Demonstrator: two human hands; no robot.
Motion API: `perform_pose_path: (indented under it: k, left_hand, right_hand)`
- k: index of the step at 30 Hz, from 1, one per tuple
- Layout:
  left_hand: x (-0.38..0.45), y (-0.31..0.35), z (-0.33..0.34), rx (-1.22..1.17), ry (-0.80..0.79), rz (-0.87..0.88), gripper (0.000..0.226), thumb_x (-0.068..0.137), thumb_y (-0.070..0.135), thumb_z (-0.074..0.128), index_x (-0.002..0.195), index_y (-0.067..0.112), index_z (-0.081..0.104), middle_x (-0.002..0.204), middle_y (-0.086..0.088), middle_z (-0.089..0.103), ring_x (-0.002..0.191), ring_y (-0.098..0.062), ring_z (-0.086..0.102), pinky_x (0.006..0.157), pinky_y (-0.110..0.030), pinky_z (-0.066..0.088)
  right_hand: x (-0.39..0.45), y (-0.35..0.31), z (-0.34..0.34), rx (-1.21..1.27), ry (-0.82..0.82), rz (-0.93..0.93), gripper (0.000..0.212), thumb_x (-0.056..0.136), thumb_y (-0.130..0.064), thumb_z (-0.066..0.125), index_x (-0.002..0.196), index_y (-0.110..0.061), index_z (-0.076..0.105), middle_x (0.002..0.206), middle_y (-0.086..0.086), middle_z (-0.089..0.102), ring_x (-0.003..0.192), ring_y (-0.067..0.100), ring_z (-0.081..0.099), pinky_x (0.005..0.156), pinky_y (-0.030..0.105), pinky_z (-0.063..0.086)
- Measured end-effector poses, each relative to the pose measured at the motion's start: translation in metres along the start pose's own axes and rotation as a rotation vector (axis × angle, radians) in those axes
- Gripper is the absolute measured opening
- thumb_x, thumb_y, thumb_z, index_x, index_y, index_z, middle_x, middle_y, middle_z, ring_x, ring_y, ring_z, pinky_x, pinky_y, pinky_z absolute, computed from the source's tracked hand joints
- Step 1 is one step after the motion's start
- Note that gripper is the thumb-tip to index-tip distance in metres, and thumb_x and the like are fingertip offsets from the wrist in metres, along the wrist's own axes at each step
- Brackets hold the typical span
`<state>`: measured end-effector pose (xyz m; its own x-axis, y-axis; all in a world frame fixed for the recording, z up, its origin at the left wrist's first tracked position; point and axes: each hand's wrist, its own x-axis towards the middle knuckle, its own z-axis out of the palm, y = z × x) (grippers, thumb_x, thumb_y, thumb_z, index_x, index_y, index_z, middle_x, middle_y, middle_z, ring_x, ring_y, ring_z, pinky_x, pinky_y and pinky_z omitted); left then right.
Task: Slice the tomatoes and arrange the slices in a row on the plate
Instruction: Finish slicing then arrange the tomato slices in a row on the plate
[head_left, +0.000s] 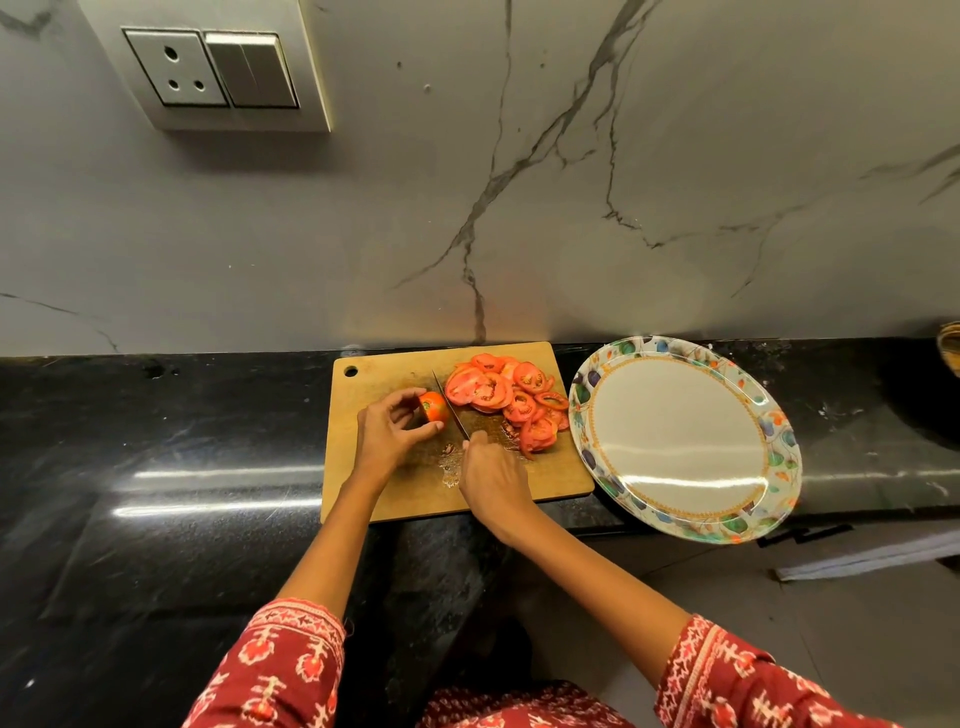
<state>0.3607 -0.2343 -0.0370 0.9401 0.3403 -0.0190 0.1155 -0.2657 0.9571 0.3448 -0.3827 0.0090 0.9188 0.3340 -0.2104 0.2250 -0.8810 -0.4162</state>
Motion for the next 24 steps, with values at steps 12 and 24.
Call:
perform_pose_path:
  k: [12,24]
  left_hand:
    - [-0.004,0.001,0.000,-0.037,0.000,-0.015,0.050,0.066,-0.001,0.079,0.112,0.007,0.061,0.116,-0.012,0.061,0.109,-0.021,0.058,0.090,-0.025,0.048]
    - [0.000,-0.001,0.001,-0.024,-0.007,-0.007,0.052,0.065,-0.001,0.079,0.113,0.004,0.060,0.116,-0.012,0.061,0.107,-0.019,0.058,0.081,-0.011,0.049]
  right_hand:
    - [0.009,-0.003,0.007,0.036,0.002,0.009,0.025,0.102,-0.014,0.029,0.116,-0.001,0.046,0.109,0.019,0.063,0.102,0.035,0.060,0.071,0.034,0.039]
    - [0.012,0.000,0.012,0.099,-0.047,0.066,0.027,0.103,-0.015,0.029,0.117,0.000,0.046,0.113,0.020,0.061,0.107,0.036,0.058,0.079,0.038,0.042]
